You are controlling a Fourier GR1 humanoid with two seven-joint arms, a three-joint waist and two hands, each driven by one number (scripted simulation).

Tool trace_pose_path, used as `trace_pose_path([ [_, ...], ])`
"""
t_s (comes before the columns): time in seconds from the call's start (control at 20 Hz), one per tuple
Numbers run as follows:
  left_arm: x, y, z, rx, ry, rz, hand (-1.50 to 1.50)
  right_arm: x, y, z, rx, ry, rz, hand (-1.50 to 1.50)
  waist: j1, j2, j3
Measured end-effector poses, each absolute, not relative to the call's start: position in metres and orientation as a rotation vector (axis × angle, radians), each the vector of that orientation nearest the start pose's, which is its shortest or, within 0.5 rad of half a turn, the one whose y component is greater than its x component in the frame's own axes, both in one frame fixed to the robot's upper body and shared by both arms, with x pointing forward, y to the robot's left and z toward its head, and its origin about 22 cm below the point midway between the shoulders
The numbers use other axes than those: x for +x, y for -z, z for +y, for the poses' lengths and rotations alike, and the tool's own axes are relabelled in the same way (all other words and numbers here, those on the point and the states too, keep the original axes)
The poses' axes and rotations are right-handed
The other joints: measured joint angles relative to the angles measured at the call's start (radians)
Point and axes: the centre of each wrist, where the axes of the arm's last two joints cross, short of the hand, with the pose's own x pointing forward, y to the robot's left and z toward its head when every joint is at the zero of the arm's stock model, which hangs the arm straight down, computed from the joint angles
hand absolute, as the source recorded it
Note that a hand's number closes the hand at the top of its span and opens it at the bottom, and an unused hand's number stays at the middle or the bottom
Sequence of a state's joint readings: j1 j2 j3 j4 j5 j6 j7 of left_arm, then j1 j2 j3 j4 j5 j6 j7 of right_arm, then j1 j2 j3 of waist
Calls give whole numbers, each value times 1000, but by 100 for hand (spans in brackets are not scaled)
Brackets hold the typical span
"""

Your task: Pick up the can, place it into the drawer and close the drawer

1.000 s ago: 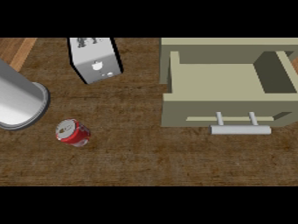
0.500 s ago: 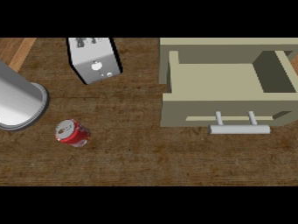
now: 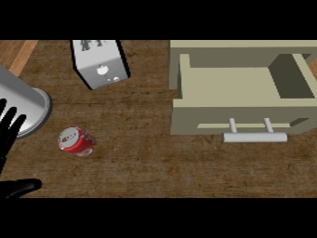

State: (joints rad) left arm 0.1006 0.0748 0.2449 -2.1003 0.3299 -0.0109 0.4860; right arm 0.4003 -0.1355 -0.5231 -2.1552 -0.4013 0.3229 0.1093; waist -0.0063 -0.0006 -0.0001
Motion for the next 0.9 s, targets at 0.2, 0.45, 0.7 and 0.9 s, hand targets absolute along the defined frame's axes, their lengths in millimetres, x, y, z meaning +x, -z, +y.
trace_pose_path([
  [0.2, 203, -99, 290, -45, -248, -1540, -150, 96, -97, -368, -203, 95, -1775, -150, 0, 0, 0],
  [0.45, 215, -68, 287, -18, -234, -1519, -150, 89, -95, -367, -197, 101, -1781, -150, 0, 0, 0],
  [0.7, 218, -37, 287, 12, -242, -1497, -150, 89, -91, -376, -201, 100, -1776, -150, 1, 0, 0],
  [0.9, 218, -15, 290, 37, -261, -1486, -150, 79, -95, -375, -197, 93, -1781, -150, 0, 0, 0],
])
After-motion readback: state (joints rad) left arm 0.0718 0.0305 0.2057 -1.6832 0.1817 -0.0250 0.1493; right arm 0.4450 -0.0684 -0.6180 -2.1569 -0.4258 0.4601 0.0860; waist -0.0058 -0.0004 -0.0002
